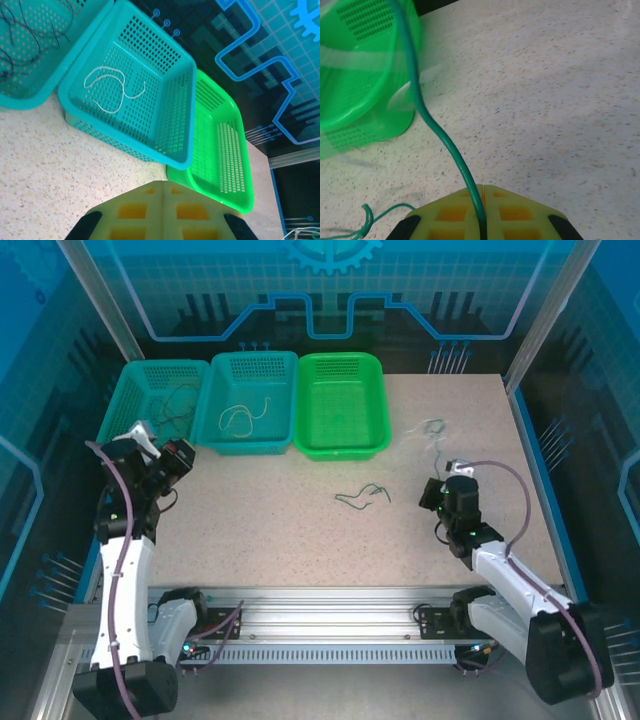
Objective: Untangle the cables
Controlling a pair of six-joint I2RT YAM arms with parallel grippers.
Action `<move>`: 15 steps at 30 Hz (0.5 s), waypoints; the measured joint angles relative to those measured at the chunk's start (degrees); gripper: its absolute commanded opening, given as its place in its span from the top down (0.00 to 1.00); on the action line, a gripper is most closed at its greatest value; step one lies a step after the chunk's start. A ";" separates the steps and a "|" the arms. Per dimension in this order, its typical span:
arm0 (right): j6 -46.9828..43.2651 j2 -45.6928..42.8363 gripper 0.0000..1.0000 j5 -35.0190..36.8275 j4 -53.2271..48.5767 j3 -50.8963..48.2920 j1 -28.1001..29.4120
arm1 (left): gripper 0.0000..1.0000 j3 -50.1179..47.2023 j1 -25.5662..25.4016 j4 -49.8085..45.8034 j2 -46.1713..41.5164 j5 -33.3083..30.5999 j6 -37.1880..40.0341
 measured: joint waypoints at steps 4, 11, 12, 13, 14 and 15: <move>-3.15 -2.12 1.00 -6.78 -1.70 0.90 0.04 | 0.91 -6.84 -7.17 5.09 0.20 2.93 0.00; -12.11 -3.39 1.00 -22.34 -4.59 6.29 1.88 | 0.44 -12.39 -30.73 21.77 4.11 8.70 8.07; -13.75 -3.30 1.00 -25.31 -5.86 7.72 2.08 | 0.40 -12.26 -33.22 23.61 5.29 9.46 10.36; -14.91 -3.13 1.00 -27.28 -6.78 8.76 2.23 | 0.36 -12.02 -34.88 24.74 6.40 10.01 12.70; -16.37 -2.67 1.00 -29.88 -8.22 10.40 2.58 | 0.30 -11.56 -36.83 25.59 7.91 10.56 15.21; -17.62 -2.05 1.00 -32.22 -9.51 11.96 2.97 | 0.23 -10.88 -38.49 26.45 9.64 11.10 17.73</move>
